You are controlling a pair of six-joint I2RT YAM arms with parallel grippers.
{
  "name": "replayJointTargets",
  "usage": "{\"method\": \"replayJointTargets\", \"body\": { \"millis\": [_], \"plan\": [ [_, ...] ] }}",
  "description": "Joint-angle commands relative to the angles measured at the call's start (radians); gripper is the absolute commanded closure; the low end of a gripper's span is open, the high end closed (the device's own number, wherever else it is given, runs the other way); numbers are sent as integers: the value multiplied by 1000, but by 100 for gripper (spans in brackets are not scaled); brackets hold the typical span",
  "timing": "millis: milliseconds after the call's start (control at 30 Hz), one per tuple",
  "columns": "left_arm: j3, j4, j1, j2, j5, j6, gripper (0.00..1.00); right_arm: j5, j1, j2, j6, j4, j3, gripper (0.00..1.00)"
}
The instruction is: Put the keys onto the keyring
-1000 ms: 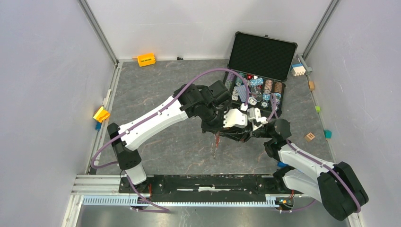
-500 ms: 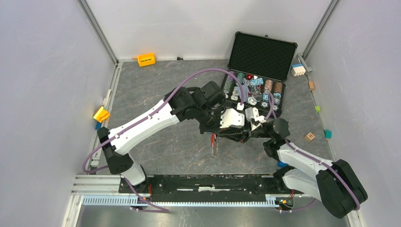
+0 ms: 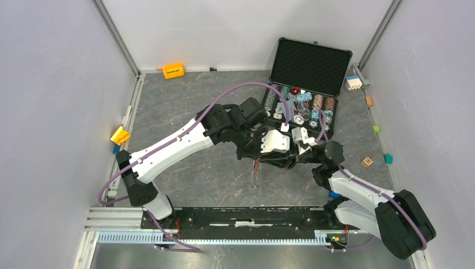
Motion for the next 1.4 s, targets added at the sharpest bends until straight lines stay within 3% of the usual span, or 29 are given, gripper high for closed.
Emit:
{"method": "replayJointTargets", "body": {
  "millis": [0,200,333,467,733,933,1133,1367],
  "plan": [
    [3,59,-2,-7,47,13,98,9,6,-10,12,44,19,81],
    [8,62,-1,-1,52,6,98,27,6,-4,5,11,27,87],
    [7,63,-2,8,54,-2,98,54,6,-10,-13,-26,33,100],
    [1,72,-2,9,53,-9,97,77,4,-26,-52,-108,52,100],
    [-90,141,46,-65,74,17,74,51,-19,-56,13,-41,54,100],
    [-197,257,143,-149,177,22,65,37,-35,-59,77,25,49,100],
    [-257,332,192,-177,318,10,66,37,-43,-52,89,42,47,100],
    [-293,319,197,-193,379,26,69,38,-54,-50,88,41,45,100]
  ]
}}
